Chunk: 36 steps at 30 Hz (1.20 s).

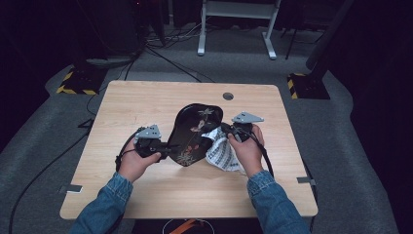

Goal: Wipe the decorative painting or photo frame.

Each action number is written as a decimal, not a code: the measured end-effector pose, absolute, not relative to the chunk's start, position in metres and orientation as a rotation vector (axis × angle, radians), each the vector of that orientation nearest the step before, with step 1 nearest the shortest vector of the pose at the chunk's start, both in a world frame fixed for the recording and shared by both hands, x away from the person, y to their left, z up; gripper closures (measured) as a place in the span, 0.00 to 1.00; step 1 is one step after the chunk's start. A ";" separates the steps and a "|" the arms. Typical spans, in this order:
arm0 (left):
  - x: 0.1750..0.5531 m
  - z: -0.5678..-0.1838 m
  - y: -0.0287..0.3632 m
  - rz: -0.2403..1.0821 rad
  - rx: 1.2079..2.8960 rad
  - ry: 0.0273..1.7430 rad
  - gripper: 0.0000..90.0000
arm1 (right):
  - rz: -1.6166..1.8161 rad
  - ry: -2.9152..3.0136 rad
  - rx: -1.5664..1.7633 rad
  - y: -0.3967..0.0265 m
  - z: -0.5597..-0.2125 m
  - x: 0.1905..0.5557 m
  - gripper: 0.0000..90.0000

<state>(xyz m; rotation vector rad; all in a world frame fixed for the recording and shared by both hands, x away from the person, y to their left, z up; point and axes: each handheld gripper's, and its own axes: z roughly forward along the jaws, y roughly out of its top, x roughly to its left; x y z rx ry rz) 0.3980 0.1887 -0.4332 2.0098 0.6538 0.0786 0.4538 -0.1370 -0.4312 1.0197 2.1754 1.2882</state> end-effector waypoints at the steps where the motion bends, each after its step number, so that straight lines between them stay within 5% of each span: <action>1: 0.398 -0.433 0.189 0.078 2.009 0.655 0.89 | 1.282 2.178 1.021 -0.137 -0.433 0.454 0.96; 36: 0.398 -0.433 0.188 0.084 2.003 0.667 0.89 | 1.170 2.324 1.161 -0.136 -0.493 0.448 0.96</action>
